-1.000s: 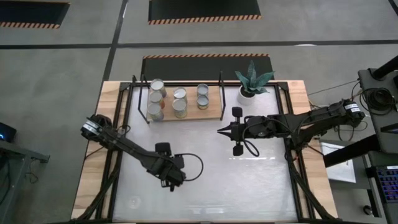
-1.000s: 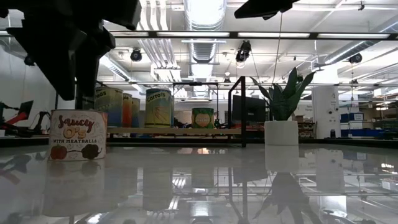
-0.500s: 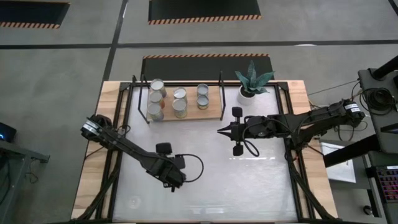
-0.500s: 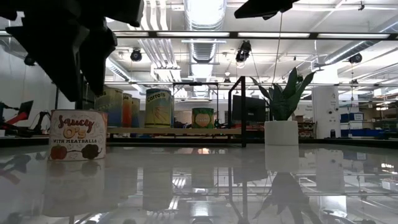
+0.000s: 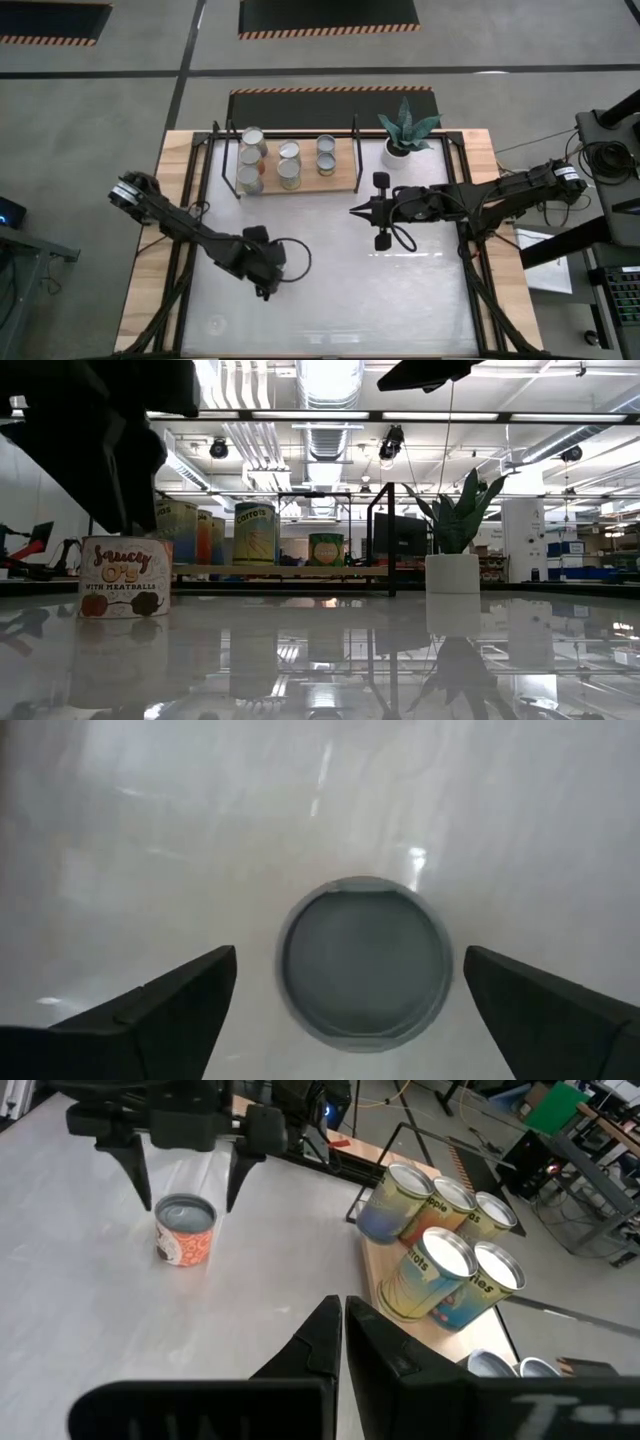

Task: Pick and place cans onto a shelf
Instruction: Put the canned meatballs on the shelf

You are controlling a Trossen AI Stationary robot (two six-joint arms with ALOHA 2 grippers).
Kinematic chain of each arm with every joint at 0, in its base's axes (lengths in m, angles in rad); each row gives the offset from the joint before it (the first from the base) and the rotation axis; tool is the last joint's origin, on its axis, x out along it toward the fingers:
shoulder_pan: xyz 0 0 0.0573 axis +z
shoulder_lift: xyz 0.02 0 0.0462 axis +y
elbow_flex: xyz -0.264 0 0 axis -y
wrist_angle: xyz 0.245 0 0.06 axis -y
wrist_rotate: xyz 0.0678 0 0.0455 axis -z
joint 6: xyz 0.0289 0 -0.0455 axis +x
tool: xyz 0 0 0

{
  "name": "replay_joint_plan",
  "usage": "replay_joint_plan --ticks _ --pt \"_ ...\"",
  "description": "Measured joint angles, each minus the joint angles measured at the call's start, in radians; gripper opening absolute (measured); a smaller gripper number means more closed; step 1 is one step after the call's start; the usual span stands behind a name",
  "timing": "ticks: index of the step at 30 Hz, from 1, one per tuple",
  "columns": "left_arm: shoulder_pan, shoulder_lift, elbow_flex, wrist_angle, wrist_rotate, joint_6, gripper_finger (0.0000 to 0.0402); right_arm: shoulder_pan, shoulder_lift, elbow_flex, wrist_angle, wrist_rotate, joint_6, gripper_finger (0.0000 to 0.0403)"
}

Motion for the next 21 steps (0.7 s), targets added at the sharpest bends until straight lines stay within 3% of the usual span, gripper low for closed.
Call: replay_joint_plan --ticks 4,12,21 --pt "0.000 -0.028 -0.075 0.120 0.032 -0.014 0.0372 -0.001 0.000 0.000 0.000 0.000 0.000 0.0009" --pt "0.000 0.001 -0.097 0.144 0.047 -0.019 0.0368 -0.001 0.000 0.000 0.000 0.000 0.000 0.0009" --pt "0.000 0.002 -0.094 0.143 0.060 -0.018 0.0314 -0.001 0.000 0.000 0.000 0.000 0.000 0.0009"
